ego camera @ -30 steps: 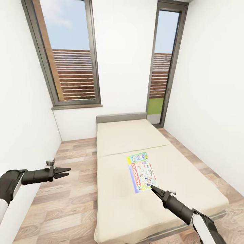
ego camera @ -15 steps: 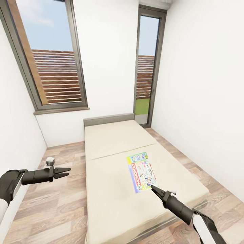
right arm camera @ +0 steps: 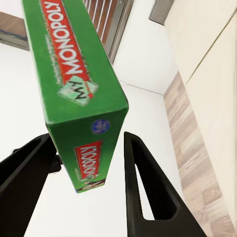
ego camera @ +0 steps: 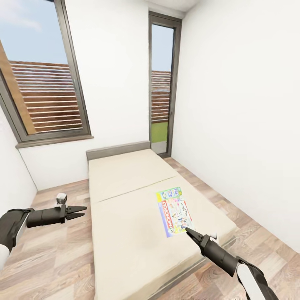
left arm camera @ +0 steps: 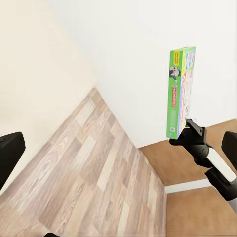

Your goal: Put all the toys in the child's room - the three board games (two on the bed and one on the table), the two jigsaw puzzles on the table, and the tennis ball on the table - inside the toy box on the table in the child's room.

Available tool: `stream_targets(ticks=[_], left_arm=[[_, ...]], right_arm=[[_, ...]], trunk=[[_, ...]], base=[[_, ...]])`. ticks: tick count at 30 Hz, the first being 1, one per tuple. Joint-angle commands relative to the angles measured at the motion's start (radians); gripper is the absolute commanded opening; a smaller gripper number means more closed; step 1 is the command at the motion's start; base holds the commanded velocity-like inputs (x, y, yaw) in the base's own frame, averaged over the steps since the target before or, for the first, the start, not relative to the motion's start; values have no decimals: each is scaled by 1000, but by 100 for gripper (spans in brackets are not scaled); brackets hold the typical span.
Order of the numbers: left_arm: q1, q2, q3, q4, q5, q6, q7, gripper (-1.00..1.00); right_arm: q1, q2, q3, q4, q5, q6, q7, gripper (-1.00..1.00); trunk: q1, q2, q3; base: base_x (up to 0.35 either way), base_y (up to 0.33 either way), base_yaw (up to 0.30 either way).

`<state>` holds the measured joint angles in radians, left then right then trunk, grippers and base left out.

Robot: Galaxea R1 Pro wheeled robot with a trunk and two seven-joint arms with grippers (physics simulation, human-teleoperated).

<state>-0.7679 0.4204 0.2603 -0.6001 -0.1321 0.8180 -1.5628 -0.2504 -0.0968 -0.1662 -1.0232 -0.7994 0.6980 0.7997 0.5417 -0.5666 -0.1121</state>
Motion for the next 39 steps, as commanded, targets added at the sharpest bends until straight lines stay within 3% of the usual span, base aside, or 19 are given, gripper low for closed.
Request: stream_targets(ticks=[1,24,39], left_arm=[[-1,0,4,-1,-11,10,-8,100],[-1,-2,4,0,-12,9,-8,100],[-1,-1,4,0,-12,9,-8,100]], right_arm=[[-1,0,-1,0,-7,8,1,-100],[-1,0,-2,2,-7,6,0,-100],[-1,0,-3,4,-9,6,0,-100]], trunk=[[-4,6,2],[-92,167,91],[-92,167,103]], base=[[0,0,-254],[0,0,-254],[0,0,-254]])
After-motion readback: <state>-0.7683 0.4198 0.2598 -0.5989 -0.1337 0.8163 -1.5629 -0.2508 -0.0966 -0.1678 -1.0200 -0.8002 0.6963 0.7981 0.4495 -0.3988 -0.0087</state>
